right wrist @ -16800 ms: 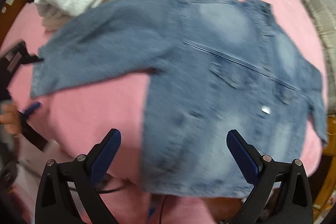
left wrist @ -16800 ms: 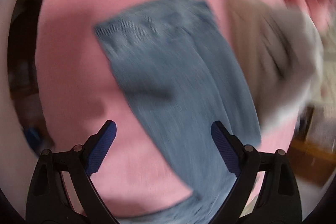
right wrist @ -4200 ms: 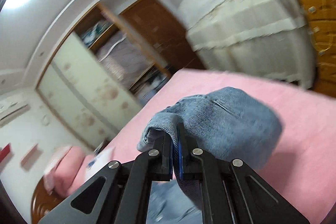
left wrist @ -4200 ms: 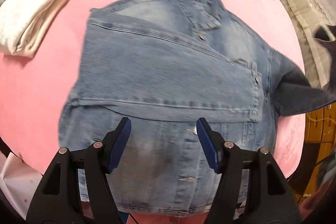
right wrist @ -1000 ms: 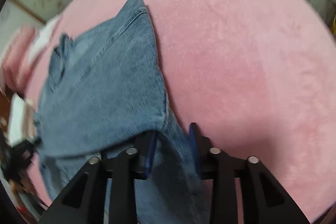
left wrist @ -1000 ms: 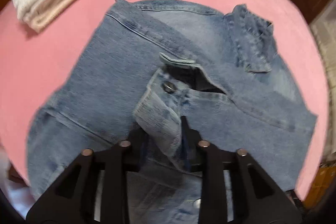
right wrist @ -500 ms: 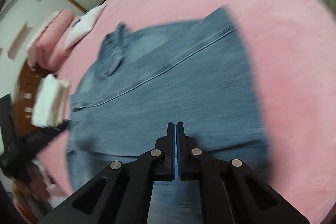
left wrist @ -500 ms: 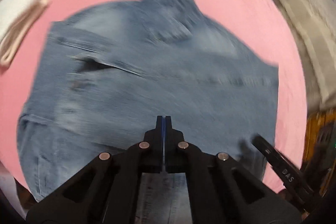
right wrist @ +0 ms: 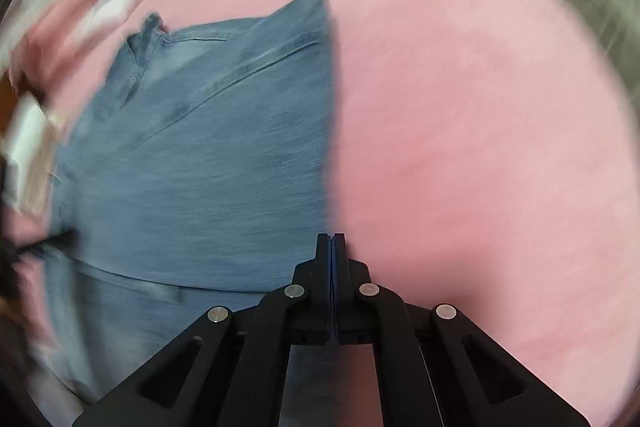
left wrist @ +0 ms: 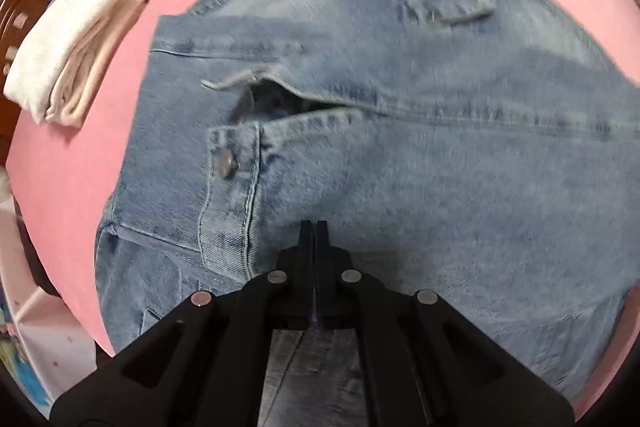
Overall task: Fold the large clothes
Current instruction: 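Move both grippers open over the jacket toward its hem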
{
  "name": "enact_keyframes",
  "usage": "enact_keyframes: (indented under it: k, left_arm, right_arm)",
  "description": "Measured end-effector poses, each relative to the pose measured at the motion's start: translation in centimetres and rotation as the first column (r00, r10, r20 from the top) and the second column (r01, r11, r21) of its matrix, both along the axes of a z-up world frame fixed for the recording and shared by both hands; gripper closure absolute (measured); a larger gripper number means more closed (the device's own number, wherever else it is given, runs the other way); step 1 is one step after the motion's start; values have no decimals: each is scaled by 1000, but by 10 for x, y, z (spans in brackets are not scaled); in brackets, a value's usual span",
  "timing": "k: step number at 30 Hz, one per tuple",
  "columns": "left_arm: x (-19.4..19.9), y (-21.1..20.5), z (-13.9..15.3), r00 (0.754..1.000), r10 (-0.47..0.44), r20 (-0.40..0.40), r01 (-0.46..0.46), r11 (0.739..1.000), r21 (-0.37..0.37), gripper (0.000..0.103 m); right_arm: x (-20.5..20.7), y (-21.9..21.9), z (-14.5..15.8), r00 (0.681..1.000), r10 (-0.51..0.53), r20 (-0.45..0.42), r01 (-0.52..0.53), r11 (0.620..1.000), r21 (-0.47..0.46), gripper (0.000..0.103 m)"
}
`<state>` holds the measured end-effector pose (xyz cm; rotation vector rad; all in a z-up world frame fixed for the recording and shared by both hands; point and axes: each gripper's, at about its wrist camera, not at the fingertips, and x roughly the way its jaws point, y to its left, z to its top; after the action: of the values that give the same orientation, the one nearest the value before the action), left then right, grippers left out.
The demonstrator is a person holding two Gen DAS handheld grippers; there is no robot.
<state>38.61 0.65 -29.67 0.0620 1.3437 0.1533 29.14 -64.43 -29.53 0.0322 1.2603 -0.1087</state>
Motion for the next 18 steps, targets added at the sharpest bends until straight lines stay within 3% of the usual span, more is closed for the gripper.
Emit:
enact_keyframes:
  k: [1, 3, 5, 7, 10, 14, 17, 18]
  left_arm:
    - [1, 2, 4, 1000, 14, 10, -13, 999, -40, 103]
    - [7, 0, 15, 998, 53, 39, -43, 975, -218, 103]
    - [17, -11, 17, 997, 71, 36, -53, 925, -375, 103]
    - [30, -24, 13, 997, 80, 20, -62, 890, -452, 103]
    - [48, -51, 4, 993, 114, 5, -97, 870, -484, 103]
    - [71, -63, -9, 988, 154, 26, -126, 885, -448, 103]
    - [80, -41, -8, 968, 235, 89, -178, 891, -418, 103]
    - [80, -31, -7, 958, 265, 114, -202, 897, -393, 103]
  right_arm:
    - [1, -7, 7, 999, -32, 25, 31, 997, 67, 103]
    - [7, -10, 15, 993, -82, 83, 62, 973, 224, 103]
    - [15, -2, 21, 989, -62, 132, 15, 944, 328, 103]
    - [32, 23, 14, 990, 16, 142, -76, 900, 429, 103]
    - [59, 71, -6, 983, 122, 139, -179, 810, 559, 103]
    - [93, 106, -21, 974, 159, 164, -223, 813, 538, 103]
    - [115, 95, -23, 976, 115, 186, -199, 817, 541, 103]
    - [120, 88, -23, 977, 92, 194, -182, 837, 516, 103]
